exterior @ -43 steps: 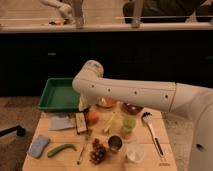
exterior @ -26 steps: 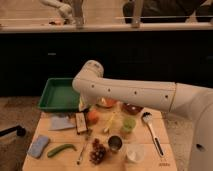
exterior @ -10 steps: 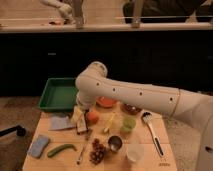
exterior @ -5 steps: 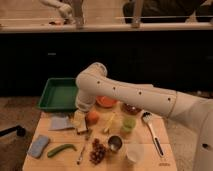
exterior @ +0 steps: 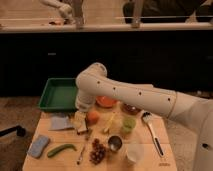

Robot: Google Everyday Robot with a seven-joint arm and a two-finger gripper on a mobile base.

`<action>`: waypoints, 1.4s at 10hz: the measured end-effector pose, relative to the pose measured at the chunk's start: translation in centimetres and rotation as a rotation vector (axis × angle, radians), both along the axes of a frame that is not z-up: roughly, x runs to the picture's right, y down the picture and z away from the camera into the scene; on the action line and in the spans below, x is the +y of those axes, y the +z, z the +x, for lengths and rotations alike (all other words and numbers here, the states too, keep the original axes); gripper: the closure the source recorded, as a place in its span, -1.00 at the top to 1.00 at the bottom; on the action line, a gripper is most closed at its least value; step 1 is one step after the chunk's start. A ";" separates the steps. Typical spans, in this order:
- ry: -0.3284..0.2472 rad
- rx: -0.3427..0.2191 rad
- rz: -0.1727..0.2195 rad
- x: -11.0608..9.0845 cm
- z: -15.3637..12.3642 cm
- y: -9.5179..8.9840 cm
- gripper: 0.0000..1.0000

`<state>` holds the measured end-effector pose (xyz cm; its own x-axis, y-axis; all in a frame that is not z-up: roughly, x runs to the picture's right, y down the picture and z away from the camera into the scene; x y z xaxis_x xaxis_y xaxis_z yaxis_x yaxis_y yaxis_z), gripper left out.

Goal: Place pepper in purple bowl

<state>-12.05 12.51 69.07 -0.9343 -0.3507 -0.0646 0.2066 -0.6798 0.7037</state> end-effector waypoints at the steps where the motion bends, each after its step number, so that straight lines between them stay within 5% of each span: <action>1: -0.078 -0.024 0.018 0.5 -1.1 -0.4 0.60; 5: -0.356 -0.107 0.068 3.1 -5.0 -1.9 0.60; 7: -0.433 -0.113 0.080 4.1 -6.0 -1.9 0.60; 10: -0.486 -0.086 0.081 5.2 -6.4 -0.8 0.60; 14: -0.474 -0.062 0.060 6.4 -6.2 1.7 0.60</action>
<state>-18.28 18.90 70.81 -0.9840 0.1192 -0.1326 -0.1775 -0.7289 0.6612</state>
